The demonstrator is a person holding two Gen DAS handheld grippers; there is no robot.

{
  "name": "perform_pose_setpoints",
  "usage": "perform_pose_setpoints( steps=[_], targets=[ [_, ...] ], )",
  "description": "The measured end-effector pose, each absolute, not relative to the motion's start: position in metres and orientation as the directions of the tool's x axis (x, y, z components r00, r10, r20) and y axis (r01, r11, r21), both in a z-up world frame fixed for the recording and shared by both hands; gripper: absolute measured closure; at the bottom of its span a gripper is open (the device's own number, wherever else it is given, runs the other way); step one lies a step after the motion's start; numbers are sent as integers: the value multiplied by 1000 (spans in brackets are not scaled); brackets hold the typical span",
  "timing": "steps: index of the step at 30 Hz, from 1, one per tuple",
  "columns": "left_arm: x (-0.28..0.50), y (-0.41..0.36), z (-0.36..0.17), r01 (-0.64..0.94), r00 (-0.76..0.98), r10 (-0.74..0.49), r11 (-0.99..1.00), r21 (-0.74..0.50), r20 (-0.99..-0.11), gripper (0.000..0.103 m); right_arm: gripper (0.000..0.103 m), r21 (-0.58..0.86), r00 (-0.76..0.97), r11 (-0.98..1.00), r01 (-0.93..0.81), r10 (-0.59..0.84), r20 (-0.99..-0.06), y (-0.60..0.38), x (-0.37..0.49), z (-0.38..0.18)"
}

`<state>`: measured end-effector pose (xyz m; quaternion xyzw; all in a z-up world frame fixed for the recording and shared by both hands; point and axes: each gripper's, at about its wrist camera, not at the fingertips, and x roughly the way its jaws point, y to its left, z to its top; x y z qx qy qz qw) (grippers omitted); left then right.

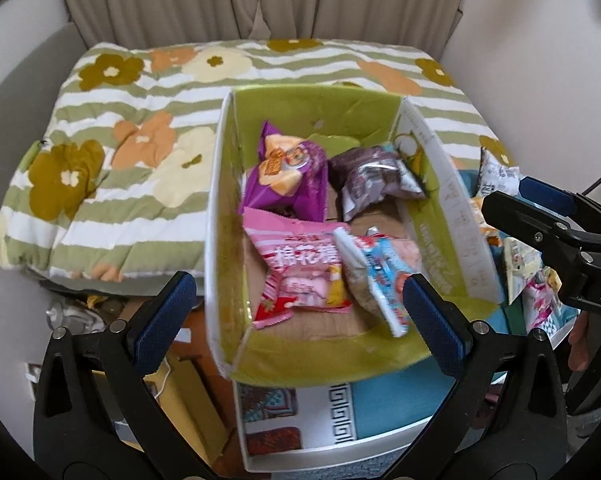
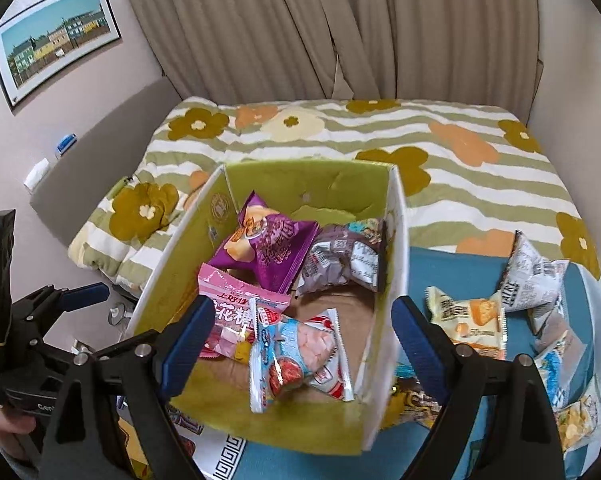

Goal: Organize snacks
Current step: 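Move both tools back over the remaining snack bags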

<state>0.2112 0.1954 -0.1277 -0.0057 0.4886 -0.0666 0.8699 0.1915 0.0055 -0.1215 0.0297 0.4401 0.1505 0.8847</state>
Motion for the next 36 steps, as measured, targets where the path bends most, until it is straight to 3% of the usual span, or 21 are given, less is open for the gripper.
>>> perform_pose_setpoints(
  steps=[17,36],
  targets=[
    [146,36,-93,179,580,-184,979,-96,-793,1,15,164,647,970,-181,243,-723,-152,112,-81],
    [147,-135,-130,388,481,-261,920,-64,-837,1,15,128,630,992,7,95,-771,-312,36,-112]
  ],
)
